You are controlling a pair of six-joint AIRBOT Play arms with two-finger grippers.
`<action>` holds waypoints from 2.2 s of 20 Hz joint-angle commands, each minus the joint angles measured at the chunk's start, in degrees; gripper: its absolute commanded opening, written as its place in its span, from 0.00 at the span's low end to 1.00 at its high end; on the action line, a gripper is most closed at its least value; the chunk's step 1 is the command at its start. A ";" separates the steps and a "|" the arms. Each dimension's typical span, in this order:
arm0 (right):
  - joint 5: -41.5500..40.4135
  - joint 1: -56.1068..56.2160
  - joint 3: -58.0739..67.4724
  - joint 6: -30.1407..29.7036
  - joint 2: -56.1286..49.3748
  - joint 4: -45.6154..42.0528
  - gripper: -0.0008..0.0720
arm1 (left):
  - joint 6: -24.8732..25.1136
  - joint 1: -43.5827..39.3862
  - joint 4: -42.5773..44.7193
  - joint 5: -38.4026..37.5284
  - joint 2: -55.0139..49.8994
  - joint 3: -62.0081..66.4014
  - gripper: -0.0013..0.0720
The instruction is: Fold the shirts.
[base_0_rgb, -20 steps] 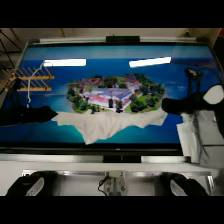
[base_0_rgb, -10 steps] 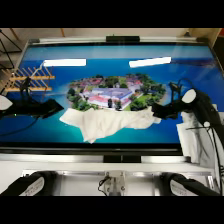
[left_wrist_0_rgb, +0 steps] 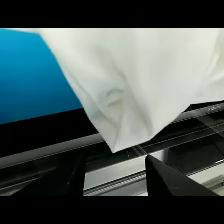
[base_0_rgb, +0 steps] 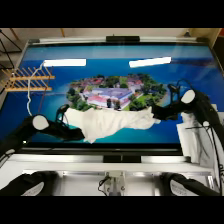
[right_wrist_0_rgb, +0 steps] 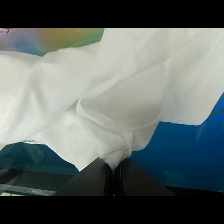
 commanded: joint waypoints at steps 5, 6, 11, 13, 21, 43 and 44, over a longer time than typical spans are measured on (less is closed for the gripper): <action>1.16 0.04 0.00 -0.92 -0.02 -0.02 0.10 | -2.58 -6.40 -0.09 16.63 -6.62 -2.36 0.52; 1.31 0.04 0.00 -0.92 -0.02 -0.02 0.10 | -2.14 -6.51 -1.14 16.87 -6.60 -2.34 0.36; 2.47 -0.02 0.04 -1.97 0.68 -0.02 0.10 | 9.79 -5.38 -7.26 11.69 -4.11 2.99 0.06; 4.24 0.00 1.27 -4.46 3.32 -2.16 0.10 | 13.29 -1.79 -5.31 6.12 0.20 11.91 0.06; -0.63 0.04 28.98 -6.93 24.74 -16.31 0.10 | 3.23 23.82 0.76 -2.67 13.57 55.76 0.06; -12.83 0.00 6.14 4.81 3.43 -8.55 0.10 | 3.45 10.56 -0.81 16.85 3.74 16.48 0.06; -13.81 0.00 6.14 6.25 0.33 -7.19 0.10 | 3.48 9.84 -0.81 17.35 1.60 16.55 0.06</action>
